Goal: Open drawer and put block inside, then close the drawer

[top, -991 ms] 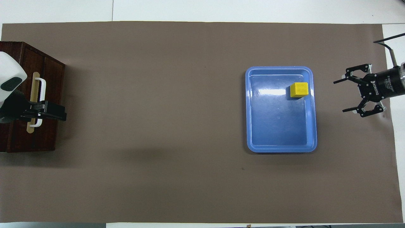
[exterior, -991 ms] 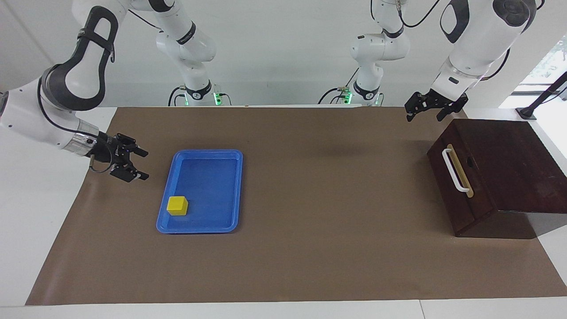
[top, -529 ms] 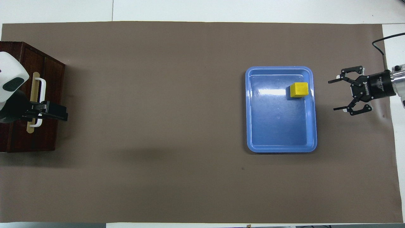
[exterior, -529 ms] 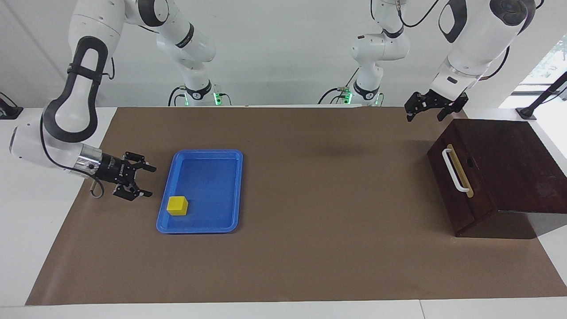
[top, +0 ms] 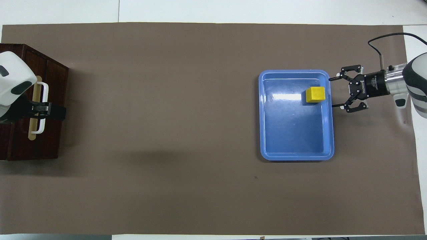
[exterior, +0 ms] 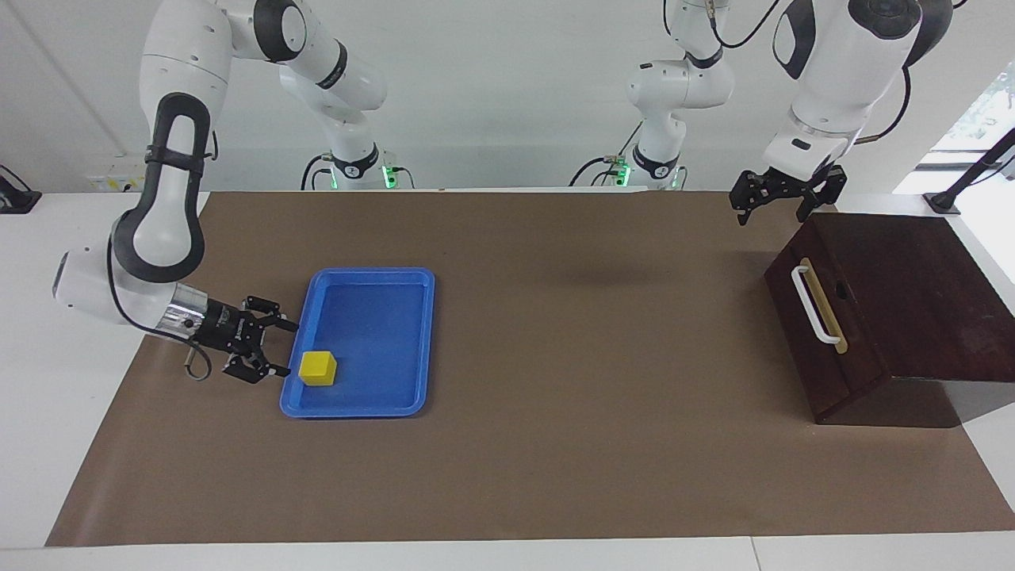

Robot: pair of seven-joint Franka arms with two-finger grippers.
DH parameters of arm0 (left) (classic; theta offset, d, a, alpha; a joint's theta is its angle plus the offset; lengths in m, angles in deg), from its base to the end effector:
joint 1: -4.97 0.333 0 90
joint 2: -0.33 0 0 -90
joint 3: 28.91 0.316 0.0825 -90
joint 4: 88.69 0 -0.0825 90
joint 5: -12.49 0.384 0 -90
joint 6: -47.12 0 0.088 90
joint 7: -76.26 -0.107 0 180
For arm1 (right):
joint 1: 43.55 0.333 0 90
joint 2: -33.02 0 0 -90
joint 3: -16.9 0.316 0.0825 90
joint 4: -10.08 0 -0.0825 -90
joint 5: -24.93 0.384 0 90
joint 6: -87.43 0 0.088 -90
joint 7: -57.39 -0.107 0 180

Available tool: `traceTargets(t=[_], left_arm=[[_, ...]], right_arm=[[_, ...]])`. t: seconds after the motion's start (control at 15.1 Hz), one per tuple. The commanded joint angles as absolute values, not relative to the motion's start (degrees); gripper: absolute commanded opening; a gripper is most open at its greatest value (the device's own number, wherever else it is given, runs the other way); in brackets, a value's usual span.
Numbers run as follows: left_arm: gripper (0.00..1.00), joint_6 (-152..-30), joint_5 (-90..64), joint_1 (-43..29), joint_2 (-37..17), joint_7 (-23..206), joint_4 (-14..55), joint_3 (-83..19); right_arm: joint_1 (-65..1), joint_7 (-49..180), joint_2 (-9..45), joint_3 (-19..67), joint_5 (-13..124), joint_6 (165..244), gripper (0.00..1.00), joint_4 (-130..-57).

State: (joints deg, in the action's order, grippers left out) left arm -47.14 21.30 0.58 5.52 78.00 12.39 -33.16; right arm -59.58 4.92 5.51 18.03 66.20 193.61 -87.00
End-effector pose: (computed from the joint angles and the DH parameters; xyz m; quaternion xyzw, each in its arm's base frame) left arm 0.5252 -0.0659 0.5895 -0.9945 0.0666 0.0071 0.0808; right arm 0.6343 -0.1166 0.3123 -0.6834 0.6374 0.2459 0.2573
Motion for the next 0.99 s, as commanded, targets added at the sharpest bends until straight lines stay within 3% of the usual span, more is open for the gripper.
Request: traceTargets(t=[0.0, 0.4, 0.93], left_arm=[[1.00, -50.78, 26.54, -2.41, 3.94, 77.93, 13.17, -32.69], [1.00, -52.54, 37.87, -4.88, -1.24, 79.06, 14.92, -32.69], [1.00, -65.62, 48.70, -2.69, -4.94, 83.11, 22.13, -32.43]], right_arm=[[-59.90, 4.83, 1.91, 18.13, 67.38, 193.42, 1.00, -82.74], [-59.81, 4.83, -0.91, 18.40, 67.38, 193.78, 1.00, -82.38], [-59.73, 5.10, -0.91, 18.93, 67.29, 193.07, 1.00, -82.12]])
